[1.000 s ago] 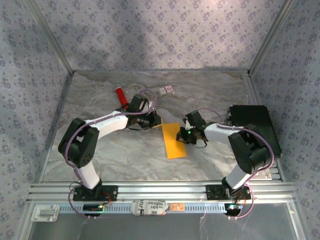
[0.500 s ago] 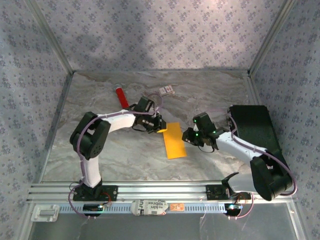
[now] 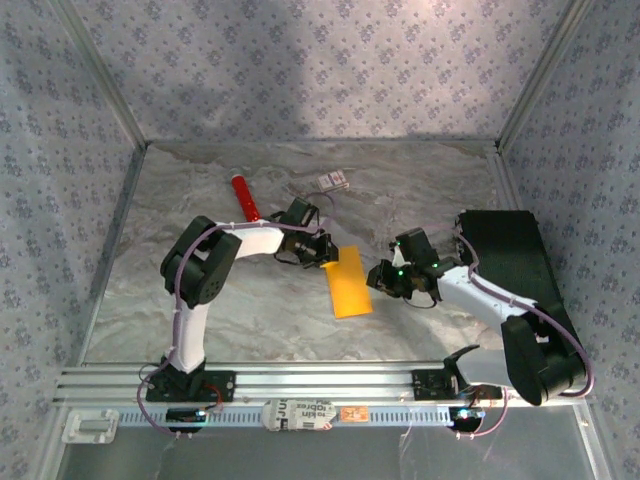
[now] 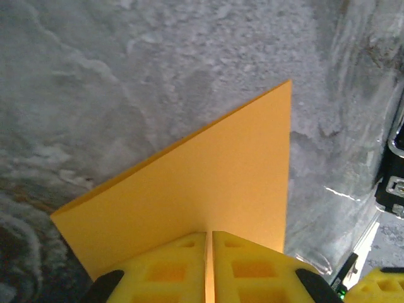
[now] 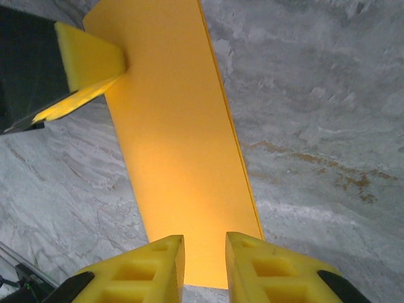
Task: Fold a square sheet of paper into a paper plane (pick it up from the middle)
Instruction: Fold the triangle a second time at the center of the table.
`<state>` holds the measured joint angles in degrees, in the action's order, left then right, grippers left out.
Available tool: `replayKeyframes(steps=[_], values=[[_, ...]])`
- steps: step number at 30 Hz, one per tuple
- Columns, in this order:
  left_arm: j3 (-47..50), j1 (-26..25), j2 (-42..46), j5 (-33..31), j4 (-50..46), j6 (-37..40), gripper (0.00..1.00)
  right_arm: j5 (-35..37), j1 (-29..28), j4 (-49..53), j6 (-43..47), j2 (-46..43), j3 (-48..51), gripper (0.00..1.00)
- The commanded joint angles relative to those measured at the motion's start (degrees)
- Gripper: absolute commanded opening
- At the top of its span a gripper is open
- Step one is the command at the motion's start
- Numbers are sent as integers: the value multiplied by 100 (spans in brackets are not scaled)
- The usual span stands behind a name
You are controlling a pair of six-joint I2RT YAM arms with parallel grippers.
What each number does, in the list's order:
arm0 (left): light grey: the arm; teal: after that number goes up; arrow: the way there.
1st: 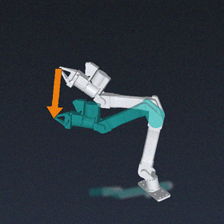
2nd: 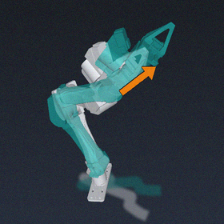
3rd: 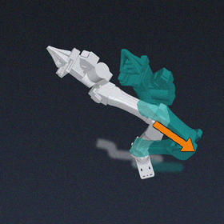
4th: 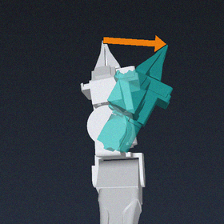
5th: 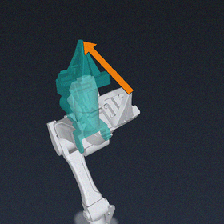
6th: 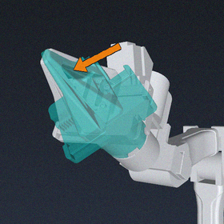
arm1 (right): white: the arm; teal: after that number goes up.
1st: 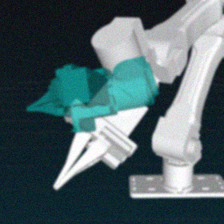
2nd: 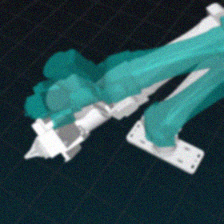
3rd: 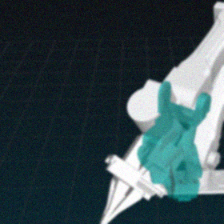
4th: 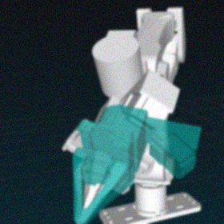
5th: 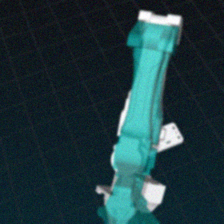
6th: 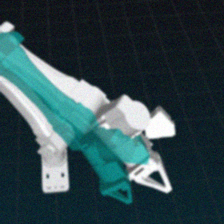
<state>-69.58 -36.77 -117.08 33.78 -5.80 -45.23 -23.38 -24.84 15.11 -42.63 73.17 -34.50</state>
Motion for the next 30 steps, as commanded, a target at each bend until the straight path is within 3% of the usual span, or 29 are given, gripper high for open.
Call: replayKeyframes(steps=[1, 10, 30], values=[[184, 12, -110, -37, 112, 47, 10, -319, 77, 331, 37, 86, 96, 26], [527, 126, -103, 127, 405, 31, 10, -669, 71, 162, 40, 244, 286, 38], [366, 135, -157, 243, 282, 147, 10, -1159, 144, -272, 128, 623, 189, 40]])
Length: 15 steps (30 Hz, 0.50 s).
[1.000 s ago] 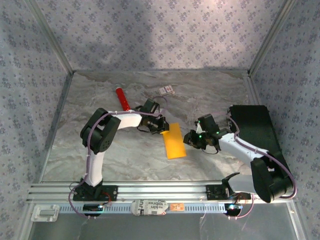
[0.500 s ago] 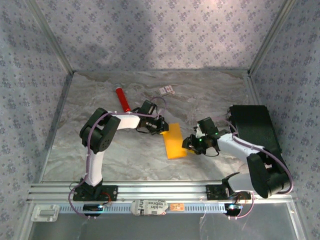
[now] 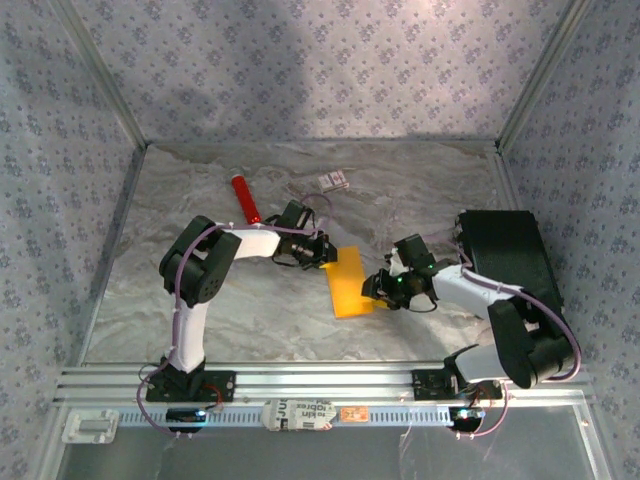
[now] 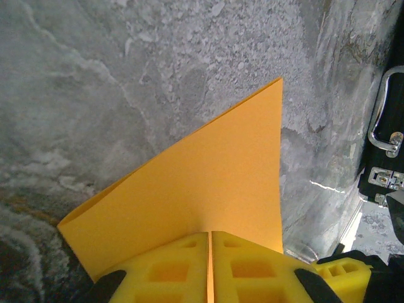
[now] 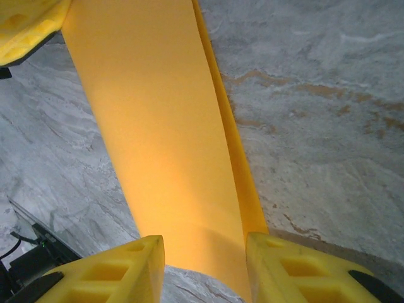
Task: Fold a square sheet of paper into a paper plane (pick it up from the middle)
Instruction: Fold the triangle a second time at the center of the table.
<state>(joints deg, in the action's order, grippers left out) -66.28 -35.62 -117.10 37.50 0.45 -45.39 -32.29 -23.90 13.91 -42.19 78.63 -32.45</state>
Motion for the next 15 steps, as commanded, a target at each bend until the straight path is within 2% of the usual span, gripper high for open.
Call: replayKeyframes(steps=[1, 15], values=[[34, 14, -155, -128, -350, 174, 10, -301, 60, -195, 80, 95, -17, 40], [-165, 17, -295, -24, -397, 259, 10, -997, 402, -889, 153, 419, 20, 39]])
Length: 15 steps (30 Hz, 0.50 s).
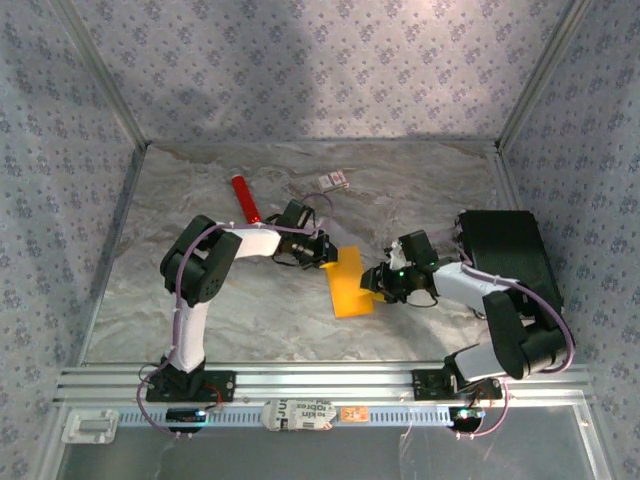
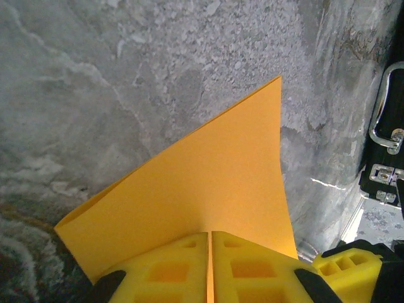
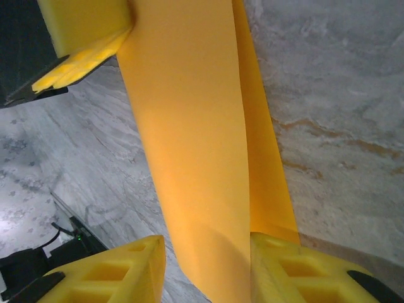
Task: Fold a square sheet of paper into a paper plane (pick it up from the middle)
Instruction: Fold the triangle a second time at the center of the table.
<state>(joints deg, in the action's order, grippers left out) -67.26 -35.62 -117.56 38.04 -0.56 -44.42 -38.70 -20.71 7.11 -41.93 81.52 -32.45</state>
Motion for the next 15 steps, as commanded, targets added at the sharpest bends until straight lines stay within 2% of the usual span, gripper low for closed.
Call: replayKeyframes(steps=[1, 15], values=[[-81, 15, -259, -73, -288, 169, 10, -399, 114, -236, 141, 185, 19, 39], [-433, 18, -478, 80, -577, 533, 11, -699, 356, -599, 325, 756, -52, 27]])
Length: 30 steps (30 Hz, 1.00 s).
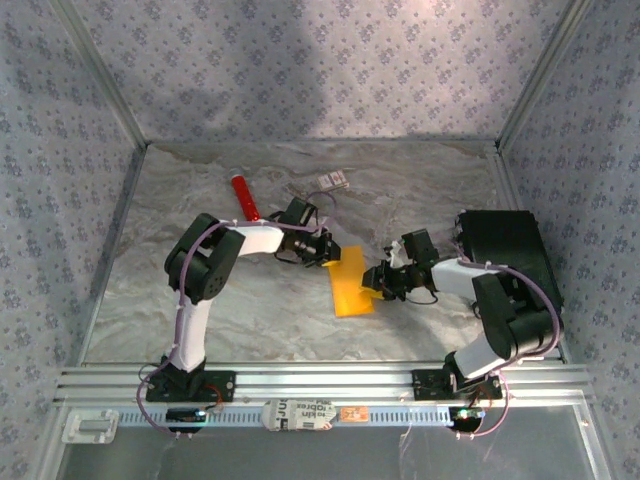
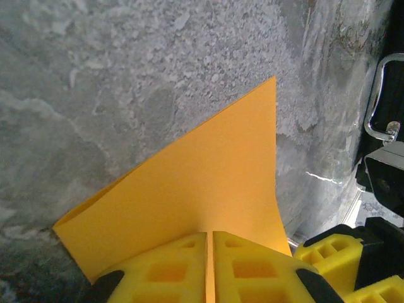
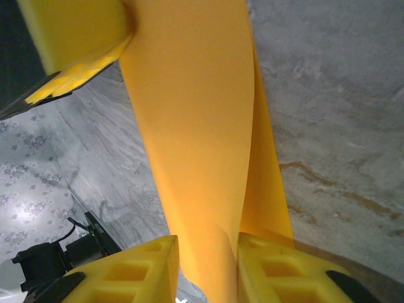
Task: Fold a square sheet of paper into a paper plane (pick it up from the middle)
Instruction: Fold the triangle a second time at the center of the table.
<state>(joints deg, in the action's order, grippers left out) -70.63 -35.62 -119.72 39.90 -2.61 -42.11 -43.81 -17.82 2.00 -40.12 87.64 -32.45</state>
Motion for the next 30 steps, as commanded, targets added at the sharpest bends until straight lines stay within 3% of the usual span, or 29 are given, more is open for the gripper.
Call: replayKeyframes(steps=[1, 15, 23, 30], values=[[-129, 20, -271, -97, -418, 344, 11, -198, 77, -111, 145, 187, -50, 26], [-449, 17, -415, -127, -832, 586, 11, -239, 194, -244, 126, 221, -25, 16], [-643, 11, -523, -105, -1002, 675, 11, -347, 207, -360, 137, 211, -22, 21], [-706, 17, -543, -96, -1039, 669, 11, -451, 263, -428, 206, 283, -87, 20]])
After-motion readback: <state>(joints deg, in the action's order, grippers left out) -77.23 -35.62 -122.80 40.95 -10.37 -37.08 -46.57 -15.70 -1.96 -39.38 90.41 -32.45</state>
